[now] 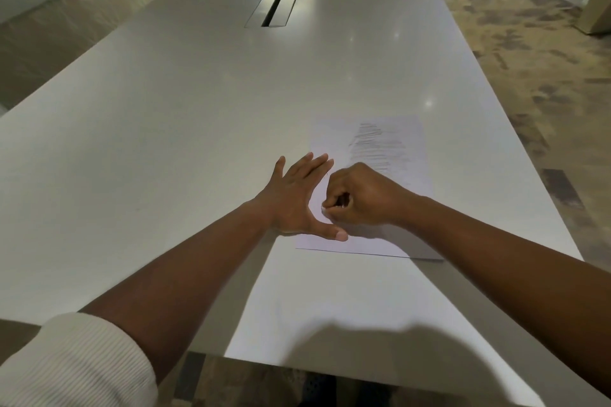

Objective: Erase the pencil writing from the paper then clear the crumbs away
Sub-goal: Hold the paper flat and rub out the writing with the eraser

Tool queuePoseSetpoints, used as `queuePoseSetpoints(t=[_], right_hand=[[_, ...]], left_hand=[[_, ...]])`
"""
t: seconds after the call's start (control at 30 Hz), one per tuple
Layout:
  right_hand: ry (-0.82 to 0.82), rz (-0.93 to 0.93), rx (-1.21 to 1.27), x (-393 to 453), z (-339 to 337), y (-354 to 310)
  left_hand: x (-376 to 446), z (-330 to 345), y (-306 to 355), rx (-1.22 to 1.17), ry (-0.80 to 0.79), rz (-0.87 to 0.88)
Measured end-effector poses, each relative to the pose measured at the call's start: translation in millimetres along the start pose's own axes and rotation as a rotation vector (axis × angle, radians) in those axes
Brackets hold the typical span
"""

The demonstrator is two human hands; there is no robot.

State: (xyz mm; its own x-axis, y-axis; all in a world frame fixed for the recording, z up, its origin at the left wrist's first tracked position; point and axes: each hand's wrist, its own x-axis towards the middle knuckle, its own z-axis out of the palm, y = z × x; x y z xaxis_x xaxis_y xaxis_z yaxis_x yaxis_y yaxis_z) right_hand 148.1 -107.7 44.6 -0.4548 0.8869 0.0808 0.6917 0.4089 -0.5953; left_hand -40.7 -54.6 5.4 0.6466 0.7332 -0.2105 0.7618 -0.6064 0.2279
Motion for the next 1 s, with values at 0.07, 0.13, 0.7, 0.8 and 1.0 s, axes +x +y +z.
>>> queuePoseSetpoints(t=[0.07, 0.13, 0.7, 0.8, 1.0], right_hand=[[0.08, 0.031, -0.037, 7, -7, 5], [0.145, 0.074, -0.073, 13, -13, 10], [0.162, 0.069, -0.087, 15, -13, 14], [0.065, 0.03, 0.0, 6, -8, 9], [-0.022, 0.024, 0.032, 5, -10, 10]], left_hand=[[0, 0, 0, -0.011, -0.002, -0.001], [0, 0, 0, -0.018, 0.001, -0.002], [1, 2, -2, -0.012, 0.015, 0.005], [2, 4, -2, -0.023, 0.023, 0.005], [1, 2, -2, -0.02, 0.019, 0.004]])
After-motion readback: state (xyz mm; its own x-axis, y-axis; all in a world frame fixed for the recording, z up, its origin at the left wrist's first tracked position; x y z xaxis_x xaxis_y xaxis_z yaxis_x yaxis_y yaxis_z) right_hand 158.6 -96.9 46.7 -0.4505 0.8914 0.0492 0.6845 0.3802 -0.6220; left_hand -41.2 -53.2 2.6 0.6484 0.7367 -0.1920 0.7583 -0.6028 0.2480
